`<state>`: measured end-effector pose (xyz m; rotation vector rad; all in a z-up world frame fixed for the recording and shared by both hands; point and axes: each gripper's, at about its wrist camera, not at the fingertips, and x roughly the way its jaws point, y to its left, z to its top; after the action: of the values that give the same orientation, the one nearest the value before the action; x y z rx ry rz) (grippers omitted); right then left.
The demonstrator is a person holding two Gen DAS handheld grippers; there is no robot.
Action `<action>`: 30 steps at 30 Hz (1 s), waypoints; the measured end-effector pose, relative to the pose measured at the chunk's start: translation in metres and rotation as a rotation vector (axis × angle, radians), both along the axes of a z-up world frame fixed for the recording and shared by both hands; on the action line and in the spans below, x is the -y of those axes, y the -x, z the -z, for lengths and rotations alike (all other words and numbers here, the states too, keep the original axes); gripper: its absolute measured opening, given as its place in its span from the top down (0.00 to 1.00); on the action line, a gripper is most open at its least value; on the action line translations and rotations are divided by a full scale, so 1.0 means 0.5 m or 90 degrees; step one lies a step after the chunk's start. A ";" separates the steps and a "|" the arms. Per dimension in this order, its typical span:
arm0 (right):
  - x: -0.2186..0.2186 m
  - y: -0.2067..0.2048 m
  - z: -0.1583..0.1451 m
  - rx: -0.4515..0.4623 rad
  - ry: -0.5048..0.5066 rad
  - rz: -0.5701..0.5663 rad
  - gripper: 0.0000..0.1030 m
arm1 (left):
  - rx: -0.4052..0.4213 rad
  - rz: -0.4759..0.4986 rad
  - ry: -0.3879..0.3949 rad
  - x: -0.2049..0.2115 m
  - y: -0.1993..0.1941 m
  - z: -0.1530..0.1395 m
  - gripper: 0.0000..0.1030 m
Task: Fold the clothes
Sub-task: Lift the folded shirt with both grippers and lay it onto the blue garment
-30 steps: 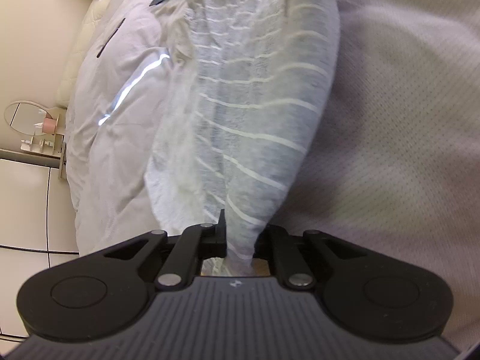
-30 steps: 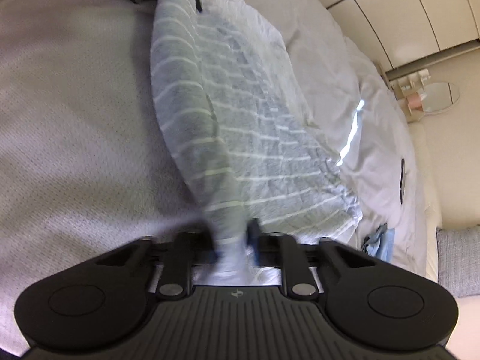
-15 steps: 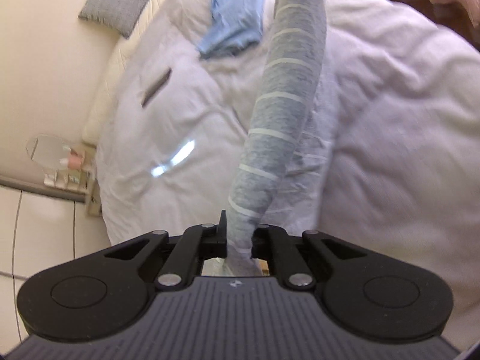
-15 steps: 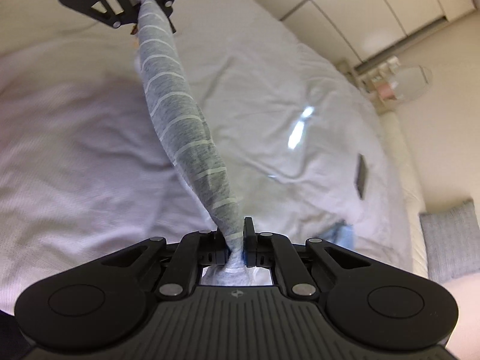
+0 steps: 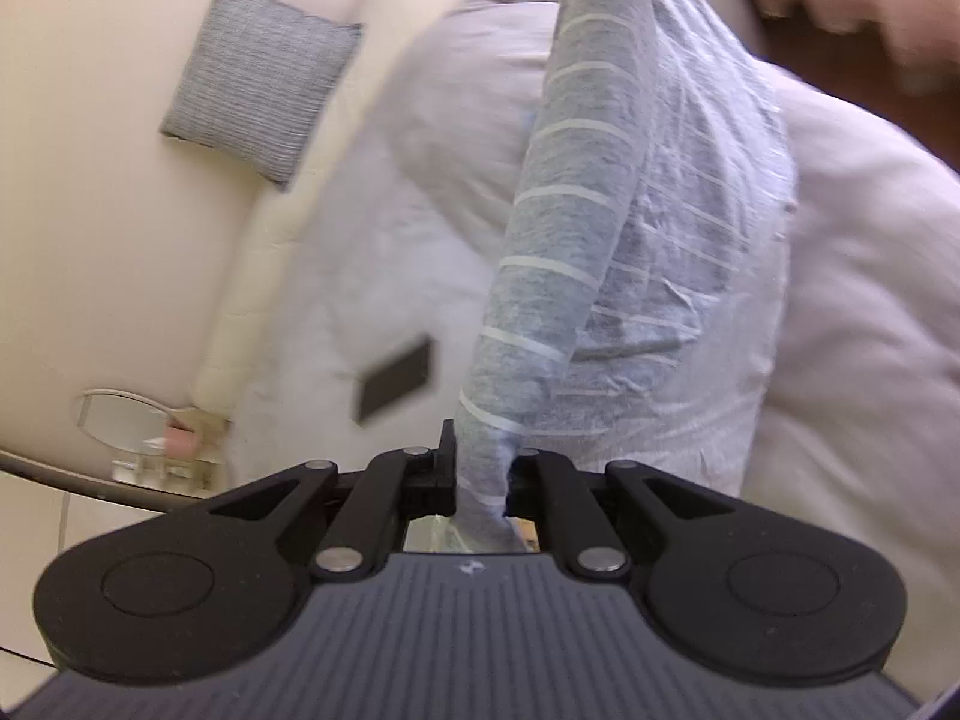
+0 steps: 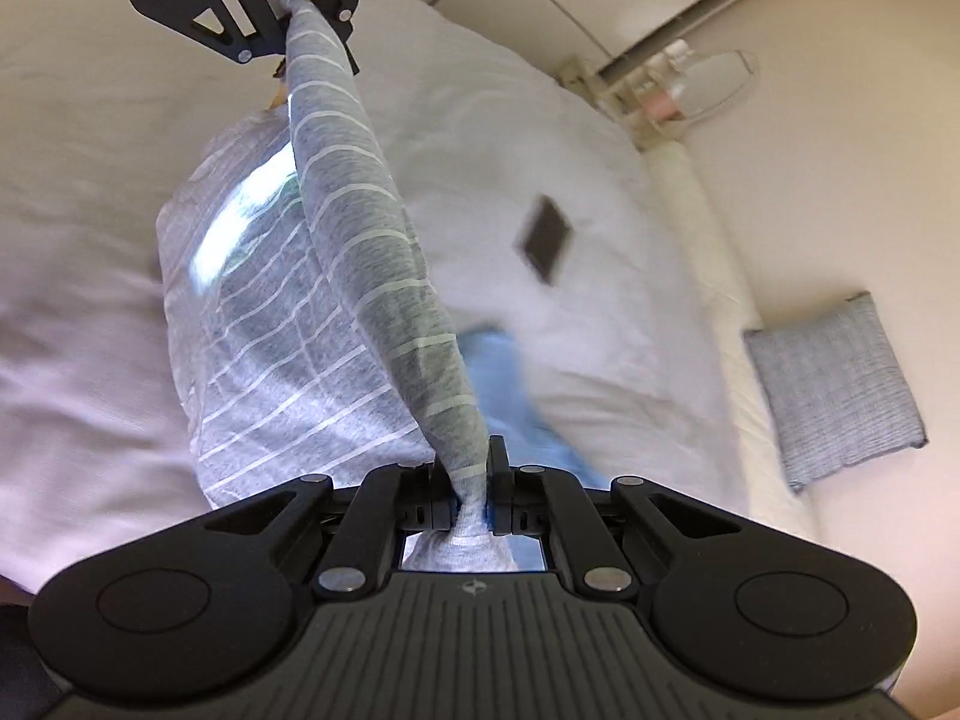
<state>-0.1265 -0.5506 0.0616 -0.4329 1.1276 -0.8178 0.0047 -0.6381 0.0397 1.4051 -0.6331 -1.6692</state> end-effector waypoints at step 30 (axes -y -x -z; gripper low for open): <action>0.310 0.278 0.372 -0.045 -0.029 -0.062 0.76 | 0.037 -0.052 -0.069 0.077 0.188 0.413 0.90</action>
<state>-0.2656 -0.7058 -0.1245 -0.4780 1.1796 -0.6949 -0.0891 -0.6767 -0.1667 1.5407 -0.5167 -1.6243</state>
